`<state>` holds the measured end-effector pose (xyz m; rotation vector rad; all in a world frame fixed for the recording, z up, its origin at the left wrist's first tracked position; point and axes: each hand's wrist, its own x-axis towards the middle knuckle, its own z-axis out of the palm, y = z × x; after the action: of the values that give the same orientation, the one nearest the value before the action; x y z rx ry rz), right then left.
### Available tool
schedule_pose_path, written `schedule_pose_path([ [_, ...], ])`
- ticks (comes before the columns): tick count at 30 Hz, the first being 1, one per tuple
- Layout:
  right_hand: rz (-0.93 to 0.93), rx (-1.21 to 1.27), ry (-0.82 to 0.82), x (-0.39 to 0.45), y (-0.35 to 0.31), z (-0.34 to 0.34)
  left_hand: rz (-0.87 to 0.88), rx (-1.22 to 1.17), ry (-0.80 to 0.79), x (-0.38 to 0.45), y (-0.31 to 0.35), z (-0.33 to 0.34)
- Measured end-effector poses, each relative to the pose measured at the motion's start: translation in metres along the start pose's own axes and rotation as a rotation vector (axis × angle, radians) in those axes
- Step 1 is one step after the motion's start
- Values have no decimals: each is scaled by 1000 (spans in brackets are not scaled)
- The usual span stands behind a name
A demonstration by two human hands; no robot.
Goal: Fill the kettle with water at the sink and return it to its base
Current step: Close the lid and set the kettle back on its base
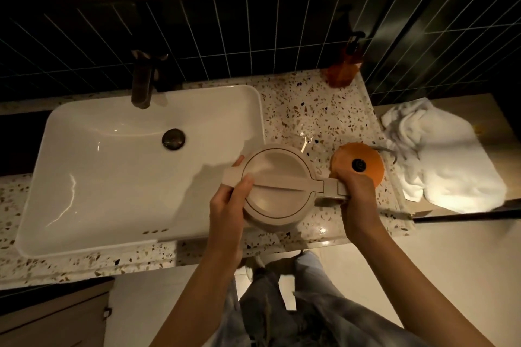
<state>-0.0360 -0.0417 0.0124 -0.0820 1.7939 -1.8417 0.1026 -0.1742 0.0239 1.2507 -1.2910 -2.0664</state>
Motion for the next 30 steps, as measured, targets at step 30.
schedule_pose_path([
  [30, -98, 7, 134, 142, -4, -199, -128, 106, -161, 66, -81, 225],
])
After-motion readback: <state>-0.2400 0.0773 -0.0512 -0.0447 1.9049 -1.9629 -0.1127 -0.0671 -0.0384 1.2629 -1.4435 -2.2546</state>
